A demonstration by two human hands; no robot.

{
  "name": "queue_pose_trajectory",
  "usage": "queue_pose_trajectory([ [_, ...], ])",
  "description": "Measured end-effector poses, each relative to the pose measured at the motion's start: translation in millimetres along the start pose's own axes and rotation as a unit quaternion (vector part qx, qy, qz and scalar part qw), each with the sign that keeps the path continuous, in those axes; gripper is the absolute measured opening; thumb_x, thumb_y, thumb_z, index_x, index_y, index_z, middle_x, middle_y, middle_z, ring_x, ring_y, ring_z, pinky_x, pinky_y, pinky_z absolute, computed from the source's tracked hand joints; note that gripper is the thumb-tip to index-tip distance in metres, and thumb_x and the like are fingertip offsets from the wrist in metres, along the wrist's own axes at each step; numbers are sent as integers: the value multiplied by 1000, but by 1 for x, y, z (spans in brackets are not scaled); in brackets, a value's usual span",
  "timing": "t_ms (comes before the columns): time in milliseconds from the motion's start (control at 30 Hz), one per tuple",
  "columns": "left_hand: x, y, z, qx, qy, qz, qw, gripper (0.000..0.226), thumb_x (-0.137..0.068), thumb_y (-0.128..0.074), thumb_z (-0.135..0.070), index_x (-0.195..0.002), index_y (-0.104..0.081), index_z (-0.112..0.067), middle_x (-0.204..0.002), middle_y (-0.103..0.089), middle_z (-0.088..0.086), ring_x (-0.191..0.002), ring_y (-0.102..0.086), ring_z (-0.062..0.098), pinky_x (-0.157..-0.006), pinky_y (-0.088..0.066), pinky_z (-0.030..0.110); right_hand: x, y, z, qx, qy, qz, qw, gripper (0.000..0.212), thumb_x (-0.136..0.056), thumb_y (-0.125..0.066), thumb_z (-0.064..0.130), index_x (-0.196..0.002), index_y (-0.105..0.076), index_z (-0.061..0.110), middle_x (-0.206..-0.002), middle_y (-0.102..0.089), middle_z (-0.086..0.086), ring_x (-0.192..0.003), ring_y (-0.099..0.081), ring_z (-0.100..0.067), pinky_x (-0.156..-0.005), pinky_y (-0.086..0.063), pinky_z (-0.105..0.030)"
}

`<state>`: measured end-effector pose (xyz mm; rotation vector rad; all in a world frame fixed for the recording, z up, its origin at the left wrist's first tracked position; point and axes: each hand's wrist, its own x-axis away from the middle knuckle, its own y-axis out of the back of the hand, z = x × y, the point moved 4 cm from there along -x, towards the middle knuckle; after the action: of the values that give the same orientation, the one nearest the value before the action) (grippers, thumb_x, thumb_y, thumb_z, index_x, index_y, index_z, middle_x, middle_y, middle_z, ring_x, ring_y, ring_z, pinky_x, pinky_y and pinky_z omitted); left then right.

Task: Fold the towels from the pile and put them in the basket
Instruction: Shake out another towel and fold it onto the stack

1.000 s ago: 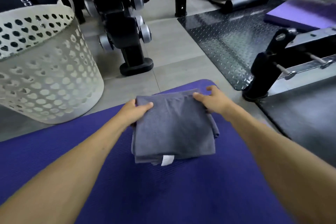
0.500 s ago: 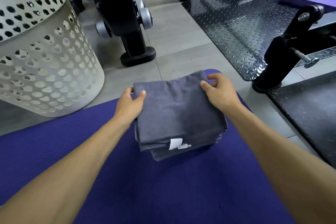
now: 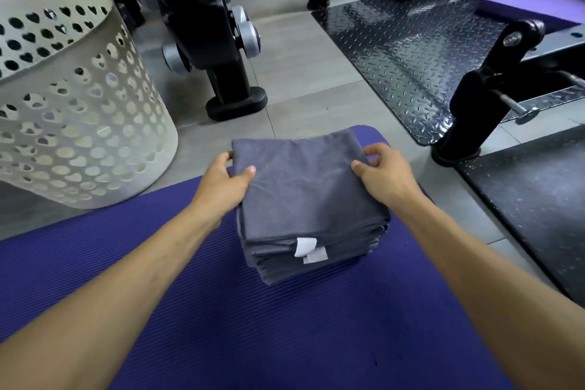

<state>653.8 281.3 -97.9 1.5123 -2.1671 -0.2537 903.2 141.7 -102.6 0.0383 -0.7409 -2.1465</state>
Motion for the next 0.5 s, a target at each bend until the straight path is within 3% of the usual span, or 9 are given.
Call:
queue_pose_trajectory([
  [100,12,-8,17,-69,26,-13,997,51,-93,-64,-38,-138,-44,-21,-116,-67,2,-95,-65,15,-85,-54,36,8,-8,-19,80,-43,39,995,42,-96,-60,28,-133,-52,11,-119,-62,-7,-109,-57,-24,-81,-41,-29],
  [167,19,-7,10,-193,-43,-67,978,56,-95,-59,-38,-143,-37,-19,-127,-57,5,-105,-56,18,-81,-43,31,16,-10,-18,145,-10,4,989,40,-96,-56,26,-131,-49,8,-123,-56,-9,-110,-53,-28,-80,-42,-34],
  [233,23,-12,-8,-358,-162,-101,914,59,-97,-53,-33,-148,-31,-16,-146,-40,12,-131,-40,29,-94,-41,39,23,-15,-4,259,95,-50,960,39,-95,-54,21,-129,-47,6,-132,-48,-13,-118,-48,-33,-86,-43,-41],
  [300,24,-26,-22,-455,-236,-81,855,62,-98,-47,-34,-153,-25,-15,-160,-20,15,-147,-18,32,-115,-27,45,28,-28,13,330,212,-65,917,41,-94,-52,22,-131,-47,5,-139,-45,-14,-128,-42,-34,-99,-38,-43],
  [367,21,-39,-25,-495,-219,-32,840,65,-100,-39,-42,-156,-19,-15,-165,-7,13,-151,-4,31,-122,-13,47,27,-46,21,350,258,-9,901,47,-98,-46,28,-140,-43,5,-152,-35,-15,-142,-30,-33,-112,-27,-43],
  [500,18,-57,3,-494,-145,41,856,75,-99,-24,-60,-158,-1,-20,-164,16,6,-151,16,25,-123,-1,50,23,-66,-5,377,210,89,898,66,-103,-24,51,-157,-13,14,-166,-3,-7,-153,-1,-22,-123,-4,-39],
])
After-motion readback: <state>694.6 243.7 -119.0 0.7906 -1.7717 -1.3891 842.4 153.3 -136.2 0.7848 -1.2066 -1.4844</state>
